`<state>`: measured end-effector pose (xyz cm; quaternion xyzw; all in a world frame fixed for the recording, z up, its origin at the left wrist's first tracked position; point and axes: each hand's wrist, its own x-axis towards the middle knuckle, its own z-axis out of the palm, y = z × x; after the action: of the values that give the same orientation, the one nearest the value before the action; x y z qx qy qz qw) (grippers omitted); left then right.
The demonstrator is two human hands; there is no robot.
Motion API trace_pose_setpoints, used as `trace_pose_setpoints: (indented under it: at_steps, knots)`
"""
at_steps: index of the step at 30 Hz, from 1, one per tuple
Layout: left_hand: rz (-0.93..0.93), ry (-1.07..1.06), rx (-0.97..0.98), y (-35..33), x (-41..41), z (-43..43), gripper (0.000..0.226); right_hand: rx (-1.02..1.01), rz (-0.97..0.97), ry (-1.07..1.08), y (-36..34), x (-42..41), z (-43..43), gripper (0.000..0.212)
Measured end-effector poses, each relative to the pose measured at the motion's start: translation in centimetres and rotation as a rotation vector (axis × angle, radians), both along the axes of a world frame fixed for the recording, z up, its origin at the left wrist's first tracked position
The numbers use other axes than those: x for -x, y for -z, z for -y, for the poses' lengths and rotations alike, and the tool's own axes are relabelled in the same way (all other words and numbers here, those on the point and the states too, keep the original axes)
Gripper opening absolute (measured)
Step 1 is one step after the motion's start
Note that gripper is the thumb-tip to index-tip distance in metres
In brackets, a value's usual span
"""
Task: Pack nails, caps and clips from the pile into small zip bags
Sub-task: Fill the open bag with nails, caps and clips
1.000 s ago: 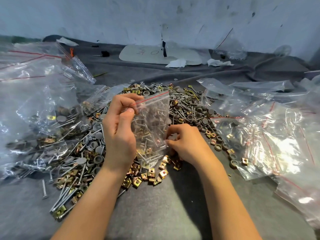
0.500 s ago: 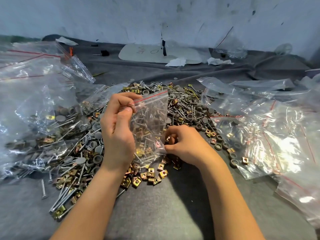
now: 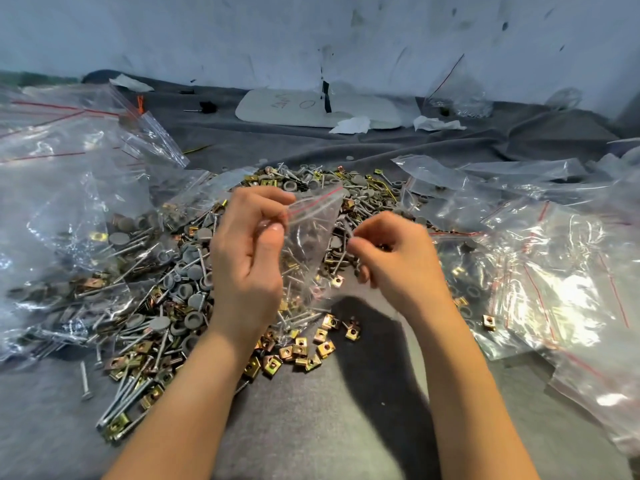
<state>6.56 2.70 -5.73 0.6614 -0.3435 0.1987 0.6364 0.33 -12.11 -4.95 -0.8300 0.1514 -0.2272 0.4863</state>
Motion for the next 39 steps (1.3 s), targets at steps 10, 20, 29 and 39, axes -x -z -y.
trace_pose_setpoints:
  at_steps: [10,20,29,39]
  knots:
    - [0.191,0.086,-0.102,0.5,0.2,0.0,0.012,0.319,0.467,-0.055,-3.2,1.4,-1.8,0.009]
    - [0.082,0.084,0.040,0.3,0.2,0.1,0.017,0.003,0.500,0.009,-3.1,1.5,-1.1,0.016]
    - [-0.112,0.142,0.217,0.6,-0.2,-0.2,0.038,0.252,-0.229,0.061,1.6,-0.7,0.8,0.027]
    - [-0.139,0.175,0.275,0.5,-0.1,-0.2,0.034,0.475,-0.445,0.003,1.9,-1.2,-0.2,0.014]
